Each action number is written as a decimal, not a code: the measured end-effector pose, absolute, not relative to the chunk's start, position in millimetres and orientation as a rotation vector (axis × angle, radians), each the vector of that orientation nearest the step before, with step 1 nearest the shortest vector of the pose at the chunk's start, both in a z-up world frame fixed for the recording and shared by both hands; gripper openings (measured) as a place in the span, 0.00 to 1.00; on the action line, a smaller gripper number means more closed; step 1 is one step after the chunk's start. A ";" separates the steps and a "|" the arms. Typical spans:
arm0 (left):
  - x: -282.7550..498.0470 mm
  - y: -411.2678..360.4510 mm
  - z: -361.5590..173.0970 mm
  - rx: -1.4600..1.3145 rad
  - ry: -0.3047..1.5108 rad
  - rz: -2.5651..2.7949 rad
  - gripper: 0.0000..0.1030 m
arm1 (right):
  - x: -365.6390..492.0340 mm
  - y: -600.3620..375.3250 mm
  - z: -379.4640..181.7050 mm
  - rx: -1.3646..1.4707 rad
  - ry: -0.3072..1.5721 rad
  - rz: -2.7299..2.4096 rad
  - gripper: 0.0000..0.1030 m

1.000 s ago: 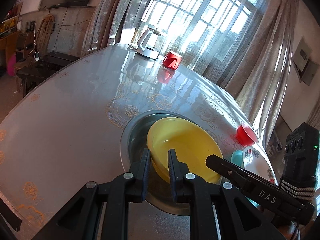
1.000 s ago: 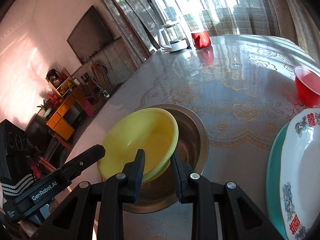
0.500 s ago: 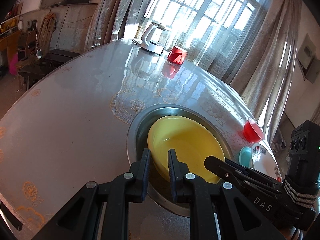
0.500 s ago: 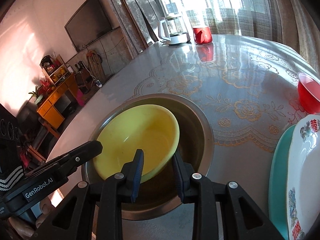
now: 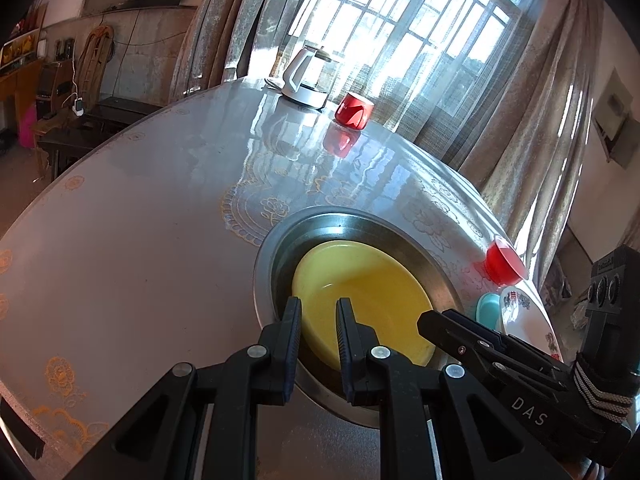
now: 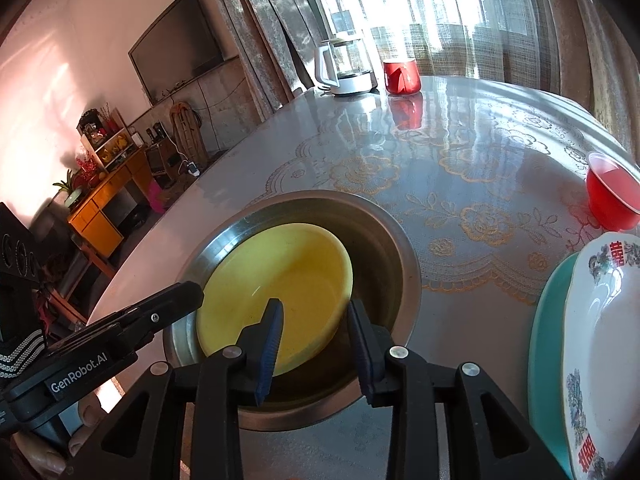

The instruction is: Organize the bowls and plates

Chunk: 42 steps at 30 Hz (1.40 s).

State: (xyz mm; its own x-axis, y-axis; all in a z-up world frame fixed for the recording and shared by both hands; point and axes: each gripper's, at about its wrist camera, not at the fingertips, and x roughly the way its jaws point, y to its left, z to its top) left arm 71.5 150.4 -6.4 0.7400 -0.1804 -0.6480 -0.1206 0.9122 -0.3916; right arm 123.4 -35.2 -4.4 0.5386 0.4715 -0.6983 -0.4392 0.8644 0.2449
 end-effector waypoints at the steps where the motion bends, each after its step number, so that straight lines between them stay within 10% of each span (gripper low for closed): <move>1: 71.5 150.2 -6.8 -0.431 0.744 -0.036 0.16 | 122.7 -36.7 -3.9 0.041 0.837 0.541 0.34; 42: 65.3 86.3 24.5 -0.236 0.712 -0.104 0.21 | 112.8 -117.3 31.0 0.164 0.757 0.433 0.42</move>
State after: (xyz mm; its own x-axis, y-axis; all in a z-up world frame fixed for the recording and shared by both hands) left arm 65.3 86.3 24.5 0.7530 -0.1746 -0.6344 0.0144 0.9683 -0.2494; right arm 112.8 -117.3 31.0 0.6438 0.4363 -0.6286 -0.3199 0.8997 0.2969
